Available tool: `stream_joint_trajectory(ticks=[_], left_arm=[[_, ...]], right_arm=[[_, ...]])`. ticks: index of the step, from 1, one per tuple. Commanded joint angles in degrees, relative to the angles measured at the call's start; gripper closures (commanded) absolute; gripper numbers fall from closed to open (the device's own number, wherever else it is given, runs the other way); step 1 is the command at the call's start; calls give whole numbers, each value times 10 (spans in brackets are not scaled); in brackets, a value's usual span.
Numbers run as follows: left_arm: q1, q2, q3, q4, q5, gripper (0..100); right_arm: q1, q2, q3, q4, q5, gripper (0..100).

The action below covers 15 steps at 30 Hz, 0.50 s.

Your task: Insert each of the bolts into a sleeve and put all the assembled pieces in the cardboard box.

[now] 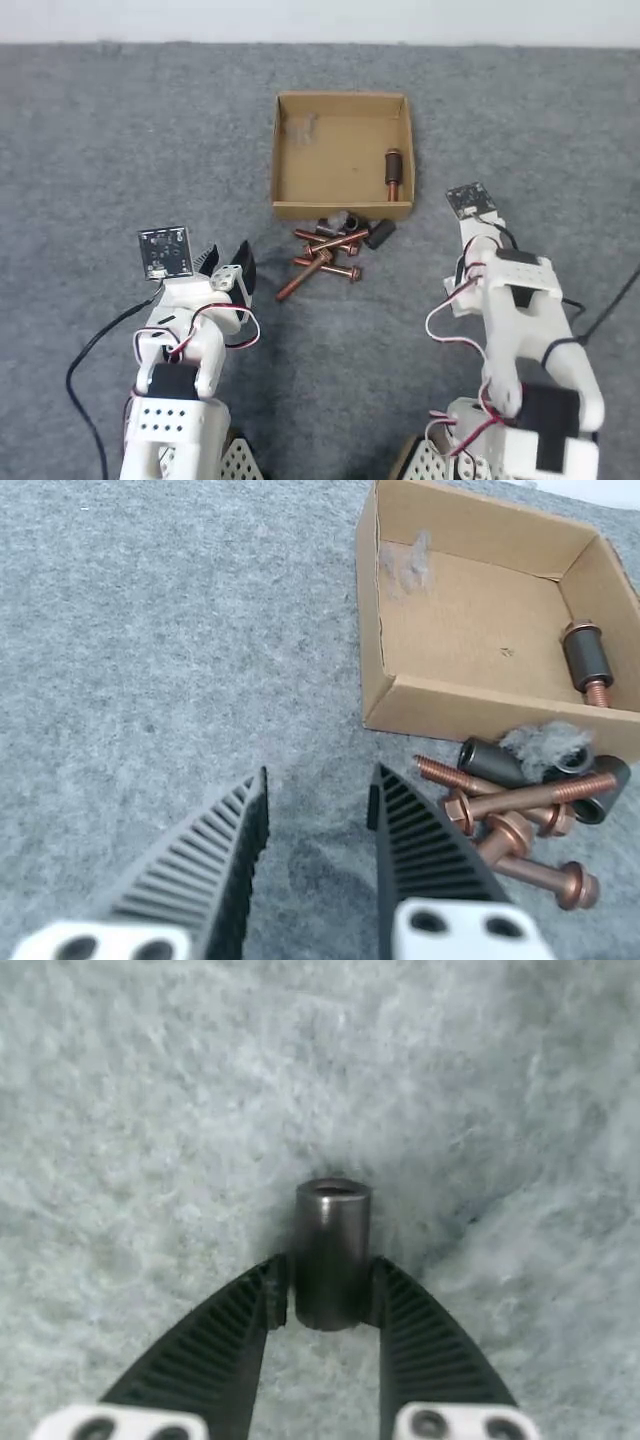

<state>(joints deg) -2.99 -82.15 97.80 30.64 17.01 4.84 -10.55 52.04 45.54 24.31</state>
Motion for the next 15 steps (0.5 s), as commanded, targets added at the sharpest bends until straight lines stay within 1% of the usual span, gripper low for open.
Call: stream_joint_trajectory(ticks=[1, 7, 8, 10, 12, 15], left_arm=[[-2, -11, -8, 2, 3, 844], [-2, -11, -8, 2, 3, 844], [-2, -11, -8, 2, 3, 844], [-2, -11, -8, 2, 3, 844], [-2, -11, -8, 2, 3, 844], [-2, -11, -8, 2, 3, 844]], right_arm=[[11, 16, -50, 13, 9, 905], [11, 37, -74, 30, 8, 913], [11, 37, -74, 30, 8, 929], [13, 37, -73, 30, 8, 994], [22, 36, -73, 31, 4, 981], [33, 35, -76, 44, 4, 992]])
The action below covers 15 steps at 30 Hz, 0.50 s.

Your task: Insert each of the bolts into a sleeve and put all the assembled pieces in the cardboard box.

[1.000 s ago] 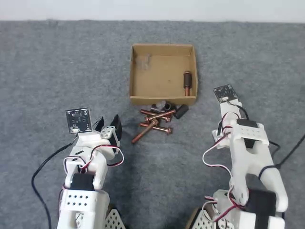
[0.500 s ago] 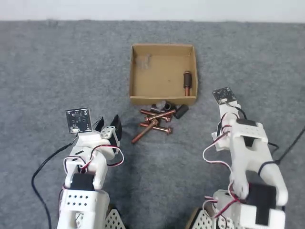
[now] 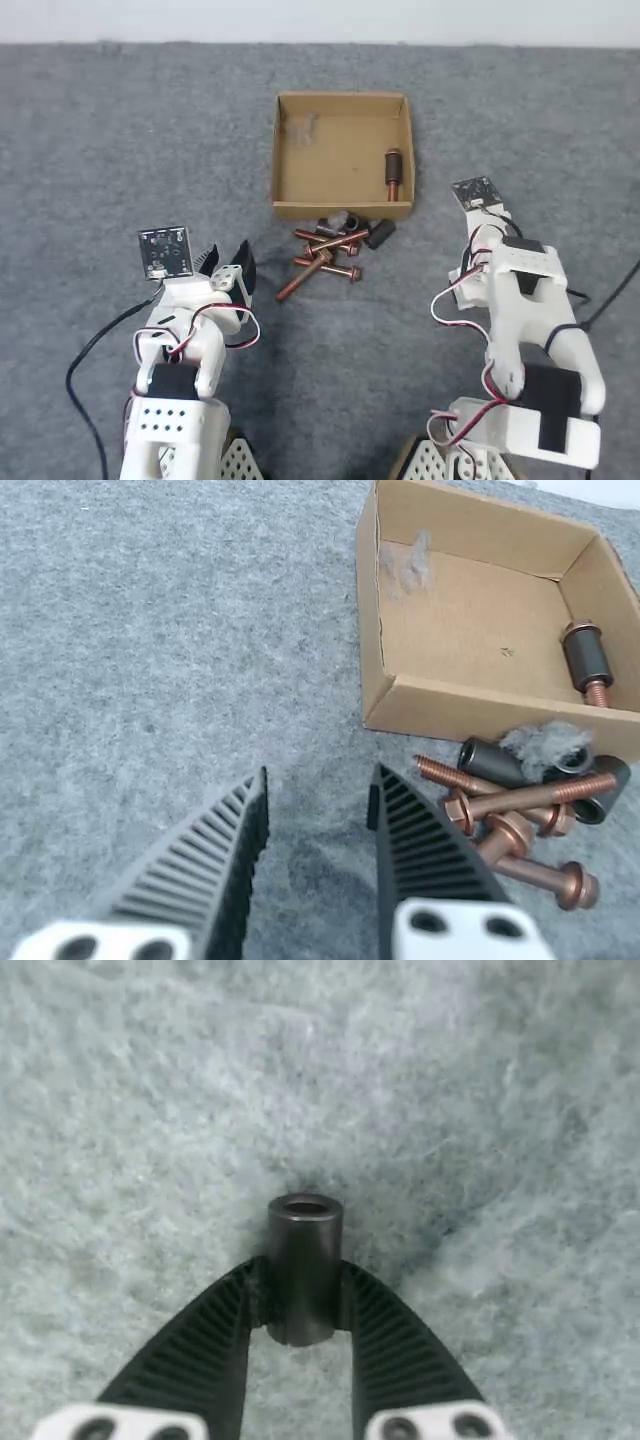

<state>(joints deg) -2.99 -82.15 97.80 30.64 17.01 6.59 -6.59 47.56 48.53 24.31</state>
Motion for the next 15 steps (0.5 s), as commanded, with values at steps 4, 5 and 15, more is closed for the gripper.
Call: stream_joint_trajectory(ticks=[4, 5, 15], left_arm=[[-2, -11, -8, 2, 3, 844], [-2, -11, -8, 2, 3, 844], [-2, -11, -8, 2, 3, 844]], right_arm=[[18, -24, -50, 64, -18, 991], [18, -36, -53, 80, -33, 991], [35, -180, 51, 82, -104, 991]])
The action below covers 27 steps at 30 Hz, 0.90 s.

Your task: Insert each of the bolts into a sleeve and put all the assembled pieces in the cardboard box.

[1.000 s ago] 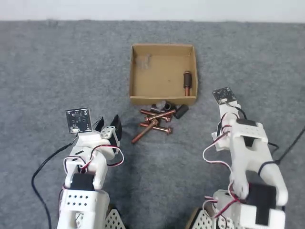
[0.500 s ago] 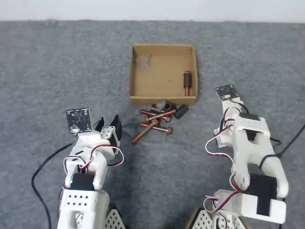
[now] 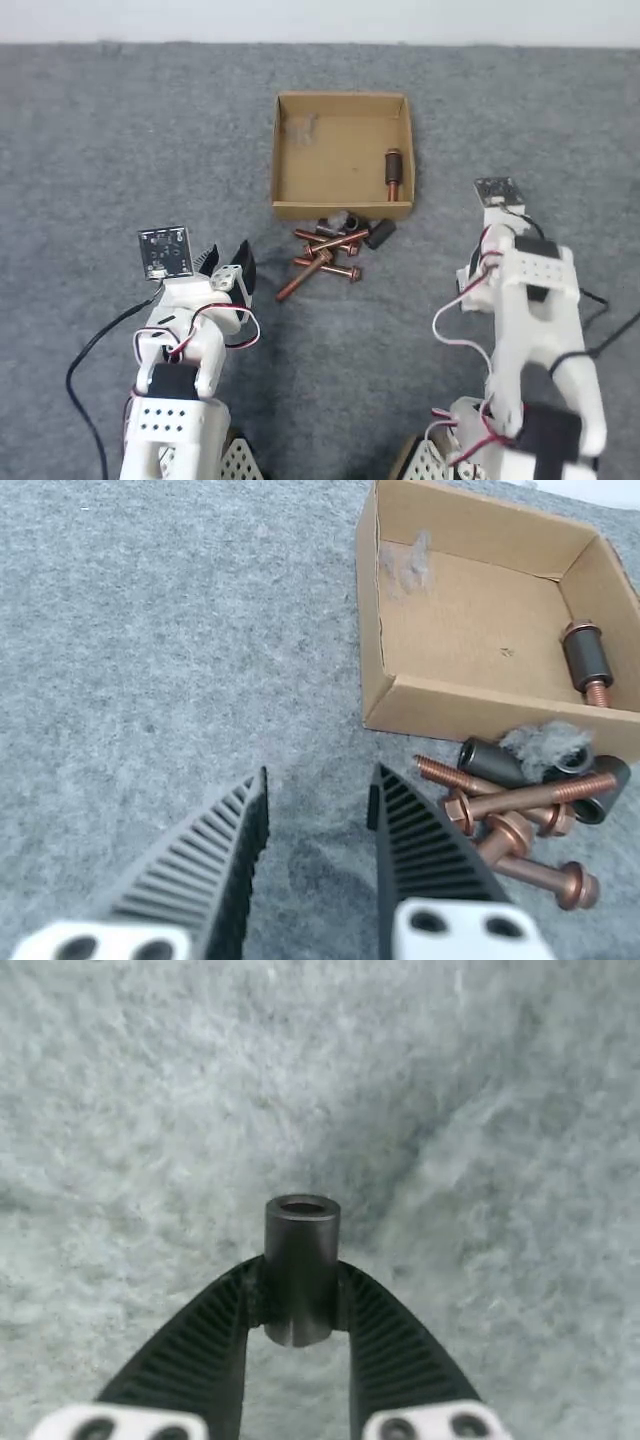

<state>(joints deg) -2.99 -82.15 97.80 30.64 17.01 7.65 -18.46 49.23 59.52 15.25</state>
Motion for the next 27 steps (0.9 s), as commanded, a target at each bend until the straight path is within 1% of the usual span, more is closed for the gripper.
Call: stream_joint_trajectory(ticks=[1, 5, 7, 13, 17, 23, 27], left_arm=[[-2, -11, -8, 2, 2, 844], [2, -11, -8, 3, -51, 844], [3, -15, -9, 18, -66, 844], [7, -11, -42, 79, -68, 844], [35, -11, -83, 156, -69, 844], [78, -10, -211, 305, -74, 844], [135, -10, -295, 404, -120, 844]], right_arm=[[36, -73, 55, -44, -15, 991], [93, -110, 131, -96, -11, 991], [115, -124, 149, -106, -11, 991], [123, -126, 154, -111, -11, 991], [123, -124, 154, -118, -10, 991], [123, -124, 154, -119, -10, 991], [124, -124, 154, -119, -10, 991]])
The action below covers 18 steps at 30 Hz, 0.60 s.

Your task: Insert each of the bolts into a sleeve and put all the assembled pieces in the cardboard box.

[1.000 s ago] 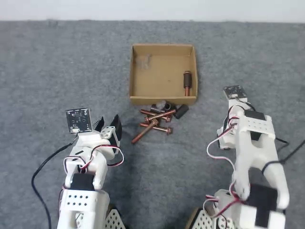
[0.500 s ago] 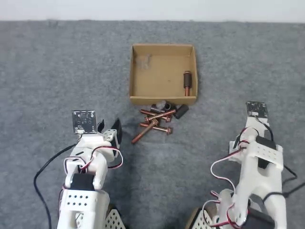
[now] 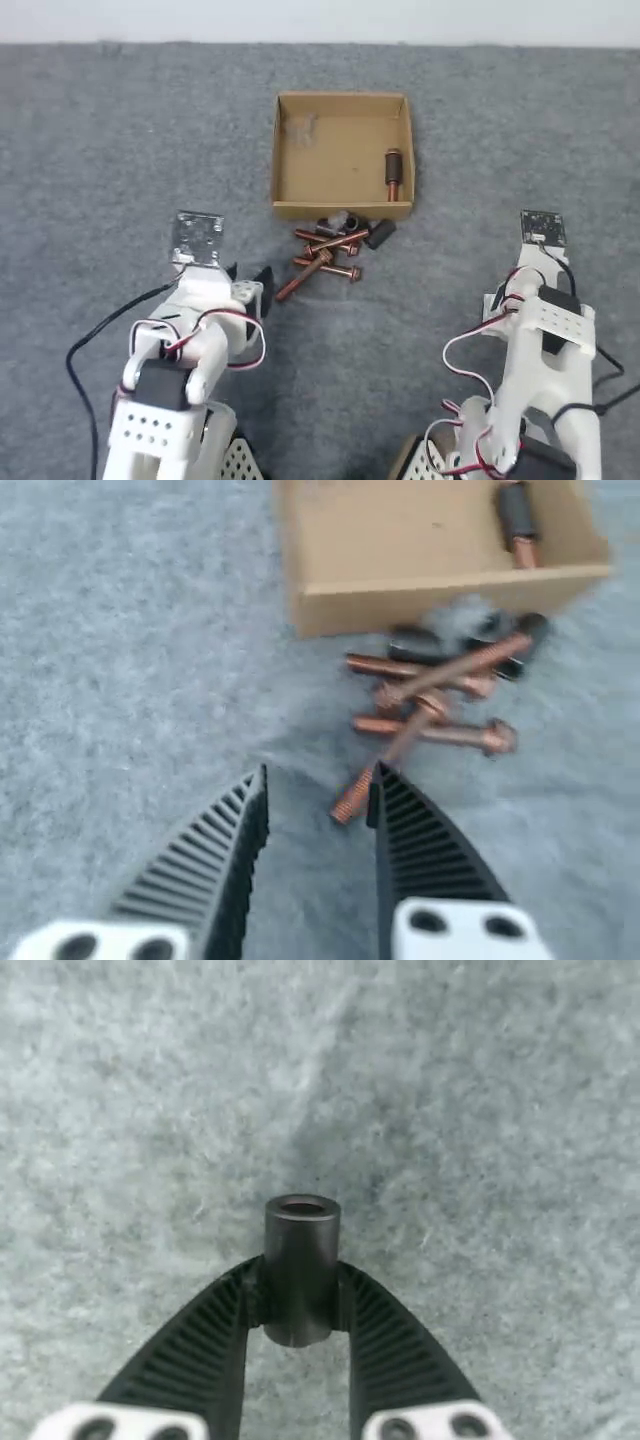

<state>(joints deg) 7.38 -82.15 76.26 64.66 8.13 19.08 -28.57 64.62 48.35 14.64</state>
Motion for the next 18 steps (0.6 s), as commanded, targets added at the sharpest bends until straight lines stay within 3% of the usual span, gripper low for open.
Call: stream_joint_trajectory(ticks=[1, 9, 18], left_arm=[[40, -10, -95, 82, -41, 844], [65, 15, -195, 167, -95, 844], [65, 299, -356, 222, -96, 844]], right_arm=[[10, -23, 1, -7, -4, 991], [10, -23, 4, -7, -4, 991], [9, -23, 5, -7, -4, 991]])
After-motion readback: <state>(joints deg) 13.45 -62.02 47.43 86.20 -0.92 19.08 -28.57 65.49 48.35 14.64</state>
